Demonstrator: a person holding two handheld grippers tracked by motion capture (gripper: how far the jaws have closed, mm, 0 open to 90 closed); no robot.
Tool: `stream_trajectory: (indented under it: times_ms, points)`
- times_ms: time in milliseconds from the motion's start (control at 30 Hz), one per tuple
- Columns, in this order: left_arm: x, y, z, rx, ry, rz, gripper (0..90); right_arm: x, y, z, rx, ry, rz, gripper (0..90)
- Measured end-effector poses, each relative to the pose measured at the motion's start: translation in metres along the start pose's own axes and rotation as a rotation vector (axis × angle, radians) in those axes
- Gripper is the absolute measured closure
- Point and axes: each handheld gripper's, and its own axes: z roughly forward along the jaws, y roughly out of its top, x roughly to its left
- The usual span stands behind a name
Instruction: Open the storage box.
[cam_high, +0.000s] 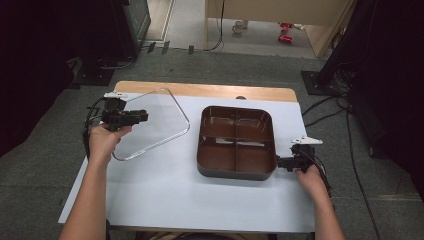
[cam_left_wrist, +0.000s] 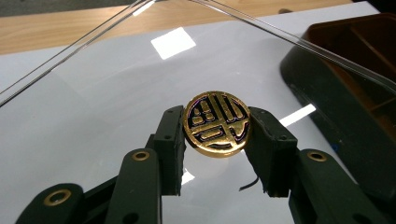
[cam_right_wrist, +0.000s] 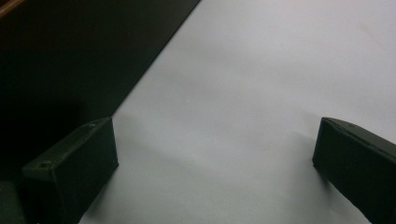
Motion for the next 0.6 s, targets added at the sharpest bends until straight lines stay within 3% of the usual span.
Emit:
stream_trajectory:
  times_ms: [300, 600]
  points:
    - [0.021, -0.016, 0.02, 0.033, 0.045, -0.081, 59.1, 0.0, 0.0, 0.0, 0.0, 0.0, 0.0, 0.0]
    - [0.028, -0.026, 0.037, 0.076, 0.093, -0.071, 59.0, 0.0, 0.0, 0.0, 0.0, 0.0, -0.001, 0.0]
